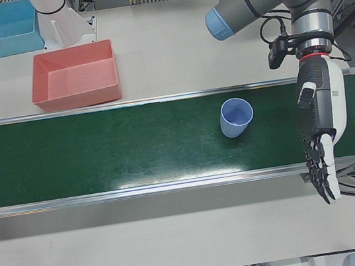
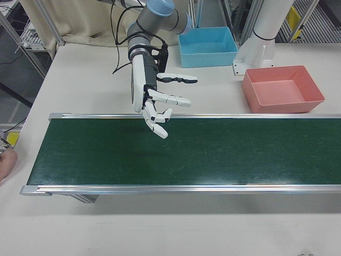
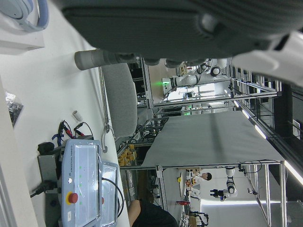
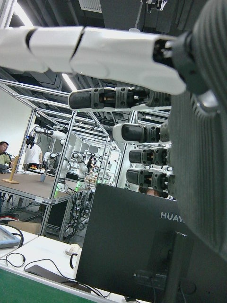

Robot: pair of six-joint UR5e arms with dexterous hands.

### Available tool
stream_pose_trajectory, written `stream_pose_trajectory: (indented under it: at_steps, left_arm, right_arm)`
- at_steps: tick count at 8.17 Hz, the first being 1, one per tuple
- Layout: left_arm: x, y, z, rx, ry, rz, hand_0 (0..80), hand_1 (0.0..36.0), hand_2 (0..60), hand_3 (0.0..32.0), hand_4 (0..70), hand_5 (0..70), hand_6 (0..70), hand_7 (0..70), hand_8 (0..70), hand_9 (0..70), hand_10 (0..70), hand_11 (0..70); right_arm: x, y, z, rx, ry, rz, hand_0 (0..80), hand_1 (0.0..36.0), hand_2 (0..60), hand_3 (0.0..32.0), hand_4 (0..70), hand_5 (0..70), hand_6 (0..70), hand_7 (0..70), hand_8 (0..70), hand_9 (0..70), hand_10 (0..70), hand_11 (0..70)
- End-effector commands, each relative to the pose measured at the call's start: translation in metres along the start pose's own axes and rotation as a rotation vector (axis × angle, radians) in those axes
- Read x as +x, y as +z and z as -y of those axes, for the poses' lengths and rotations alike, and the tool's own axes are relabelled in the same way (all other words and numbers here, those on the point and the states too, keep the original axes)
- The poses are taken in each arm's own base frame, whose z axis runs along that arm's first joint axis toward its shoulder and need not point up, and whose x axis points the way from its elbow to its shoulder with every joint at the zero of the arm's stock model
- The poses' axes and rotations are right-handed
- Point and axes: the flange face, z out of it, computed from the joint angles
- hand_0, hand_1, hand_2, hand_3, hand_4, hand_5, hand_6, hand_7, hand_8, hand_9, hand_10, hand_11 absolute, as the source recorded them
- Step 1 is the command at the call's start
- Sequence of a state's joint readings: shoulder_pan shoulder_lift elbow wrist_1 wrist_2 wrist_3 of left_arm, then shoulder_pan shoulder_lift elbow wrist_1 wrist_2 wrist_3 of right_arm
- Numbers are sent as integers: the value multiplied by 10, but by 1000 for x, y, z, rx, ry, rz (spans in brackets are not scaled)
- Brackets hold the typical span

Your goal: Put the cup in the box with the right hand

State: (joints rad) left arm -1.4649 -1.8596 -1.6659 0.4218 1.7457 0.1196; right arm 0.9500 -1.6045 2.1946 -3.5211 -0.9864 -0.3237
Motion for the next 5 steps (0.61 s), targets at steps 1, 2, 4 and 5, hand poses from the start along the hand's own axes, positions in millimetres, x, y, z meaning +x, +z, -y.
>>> stream_pose_trajectory:
  at_steps: [1, 2, 4, 5]
  left_arm:
    - [0, 0, 0, 0, -2, 0, 0, 0, 0, 0, 0, 0, 0, 0, 0, 0, 0, 0]
    - [0, 0, 0, 0, 0, 0, 0, 0, 0, 0, 0, 0, 0, 0, 0, 0, 0, 0]
    - [0, 0, 0, 0, 0, 0, 0, 0, 0, 0, 0, 0, 0, 0, 0, 0, 0, 0]
    - [0, 0, 0, 0, 0, 0, 0, 0, 0, 0, 0, 0, 0, 0, 0, 0, 0, 0]
  right_arm:
    - [0, 0, 0, -1, 1, 0, 577, 188, 73, 0, 443, 67, 179, 700, 80, 234, 124, 198]
    - [0, 0, -1, -2, 2, 0, 578, 189, 77, 0, 442, 67, 178, 700, 78, 232, 124, 198]
    - [0, 0, 0, 1, -1, -1, 580, 186, 64, 0, 440, 67, 177, 700, 77, 229, 124, 198]
    - [0, 0, 0, 1, -1, -1, 578, 186, 65, 0, 439, 67, 177, 700, 77, 229, 124, 197]
